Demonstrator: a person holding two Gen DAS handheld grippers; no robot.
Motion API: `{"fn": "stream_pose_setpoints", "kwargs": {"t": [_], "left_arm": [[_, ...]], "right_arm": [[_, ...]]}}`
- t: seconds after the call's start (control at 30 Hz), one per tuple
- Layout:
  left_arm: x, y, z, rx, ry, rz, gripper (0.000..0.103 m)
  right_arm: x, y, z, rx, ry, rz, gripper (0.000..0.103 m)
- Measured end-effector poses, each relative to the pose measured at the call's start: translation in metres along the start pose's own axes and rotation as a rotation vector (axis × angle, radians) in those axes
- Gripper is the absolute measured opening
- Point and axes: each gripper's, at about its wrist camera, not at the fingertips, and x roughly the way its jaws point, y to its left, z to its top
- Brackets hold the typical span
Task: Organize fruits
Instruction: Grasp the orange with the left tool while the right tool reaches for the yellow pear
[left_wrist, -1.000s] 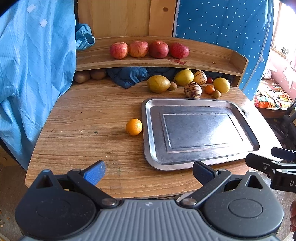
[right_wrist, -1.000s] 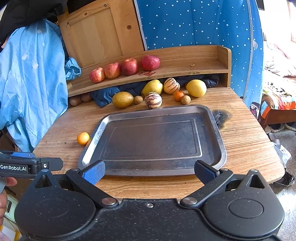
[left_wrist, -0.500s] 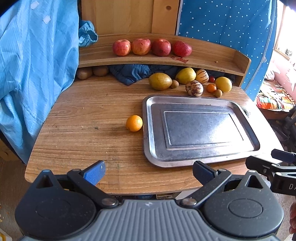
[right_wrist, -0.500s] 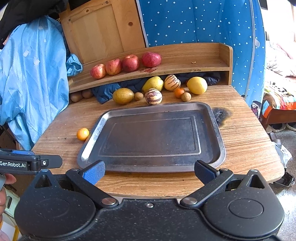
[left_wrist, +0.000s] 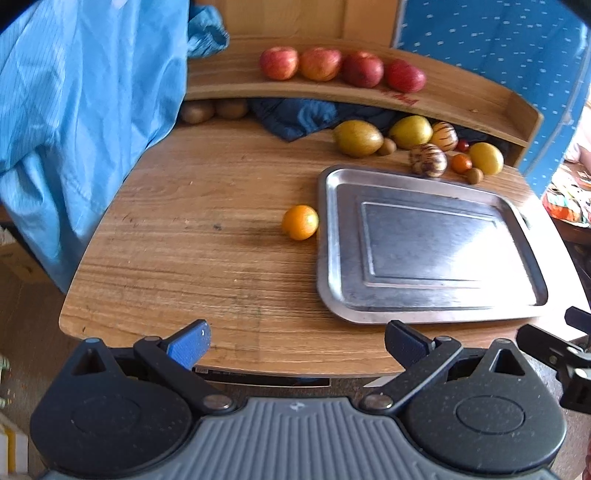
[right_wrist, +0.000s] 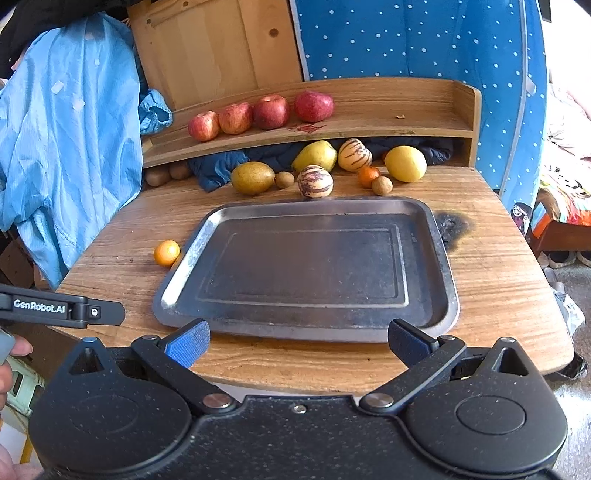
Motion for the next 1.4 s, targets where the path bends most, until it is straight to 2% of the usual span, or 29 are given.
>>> {"fn": "stream_pose_setpoints", "kwargs": {"t": [0.4, 0.67, 0.83, 0.93, 1.1, 1.13, 1.3, 1.4], "left_arm": [[0.049, 0.025, 0.039, -0.051, 0.092, -0.005, 0.102], [0.092, 0.040, 0.066, -0.058, 0.166, -0.083, 0.102], [0.111, 0.047, 0.079, -0.032, 0.180, -0.147, 0.095], [0.115, 0.050, 0.086, -0.004, 0.159, -0.180, 0.088], [0.118, 0.051, 0.093, 0.066, 0.123, -0.245, 0.067], [0.119, 0.051, 0.094, 0.079, 0.120, -0.261, 0.065], [0.122, 0.046, 0.097, 0.149, 0.119, -0.345, 0.041], [0.125, 0.047, 0.100, 0.159, 0.119, -0.389, 0.035]], "right_arm": [[0.031, 0.009, 0.028, -0.009, 0.004, -0.037, 0.102], [0.061, 0.018, 0.051, -0.013, 0.012, -0.084, 0.102], [0.083, 0.027, 0.066, -0.026, 0.024, -0.100, 0.102], [0.097, 0.034, 0.073, -0.038, 0.036, -0.100, 0.102], [0.118, 0.044, 0.088, -0.050, 0.046, -0.074, 0.102], [0.123, 0.045, 0.092, -0.050, 0.046, -0.067, 0.102], [0.150, 0.053, 0.114, -0.049, 0.059, -0.031, 0.102], [0.169, 0.058, 0.130, -0.061, 0.061, -0.021, 0.102]]}}
